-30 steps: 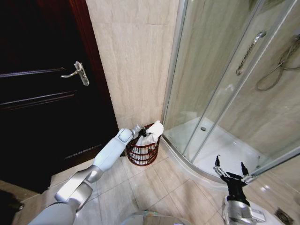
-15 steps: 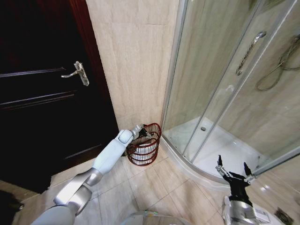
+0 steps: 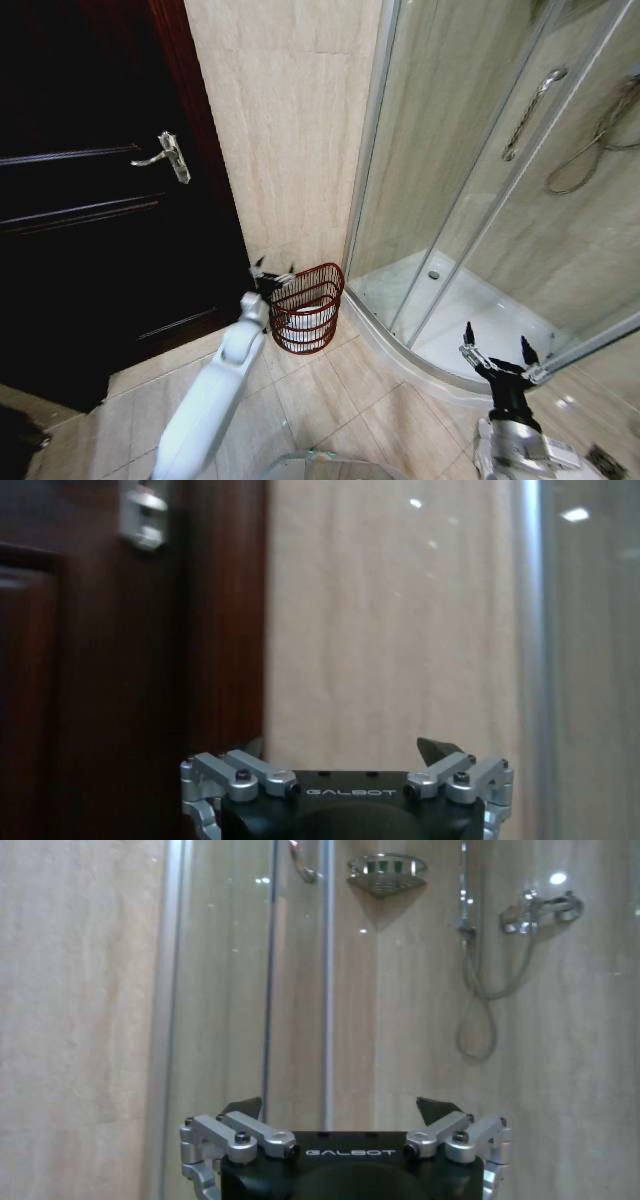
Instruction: Discard the used towel into the hamper.
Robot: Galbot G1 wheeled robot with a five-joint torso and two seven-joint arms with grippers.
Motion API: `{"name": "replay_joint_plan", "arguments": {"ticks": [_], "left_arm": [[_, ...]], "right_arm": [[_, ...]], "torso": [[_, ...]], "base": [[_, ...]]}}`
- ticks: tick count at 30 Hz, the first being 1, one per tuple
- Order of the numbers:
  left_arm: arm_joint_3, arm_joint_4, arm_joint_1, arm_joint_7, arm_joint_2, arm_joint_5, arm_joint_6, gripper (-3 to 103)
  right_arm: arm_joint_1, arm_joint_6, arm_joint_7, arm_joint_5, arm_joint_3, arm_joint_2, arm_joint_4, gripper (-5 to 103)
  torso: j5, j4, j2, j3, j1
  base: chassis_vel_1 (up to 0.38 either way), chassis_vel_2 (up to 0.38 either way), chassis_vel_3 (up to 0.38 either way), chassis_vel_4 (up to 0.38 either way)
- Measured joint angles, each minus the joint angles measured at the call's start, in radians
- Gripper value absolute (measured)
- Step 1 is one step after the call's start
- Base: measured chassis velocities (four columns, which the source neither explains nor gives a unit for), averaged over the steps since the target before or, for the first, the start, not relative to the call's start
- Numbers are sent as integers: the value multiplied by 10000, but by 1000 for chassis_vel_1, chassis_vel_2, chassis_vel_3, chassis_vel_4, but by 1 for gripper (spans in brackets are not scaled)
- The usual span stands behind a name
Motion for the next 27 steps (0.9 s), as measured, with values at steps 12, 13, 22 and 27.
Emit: {"name": "replay_joint_plan", "arguments": {"ticks": [12,13,22,27], "left_arm": [[-1953,-1138,1632,-362,-295,19,-81,100],[-1960,-1232,1705,-412,-326,44,-27,100],[-1966,-1636,1941,-51,-223,-92,218,100],[-2008,-1657,1937,361,-130,-66,275,100]], "right_arm": [[-97,-122,-232,-398,-221,0,433,100],[-108,-166,-232,-498,-281,0,469,100],[-72,-535,-224,-889,-488,0,678,100],[22,-518,-223,-913,-505,0,557,100]], "torso": [[3,0,0,1,0],[2,-1,0,1,0],[2,-1,0,1,0],[3,0,0,2,1]], "base": [[0,0,0,0],[0,0,0,0],[0,0,0,0],[0,0,0,0]]}}
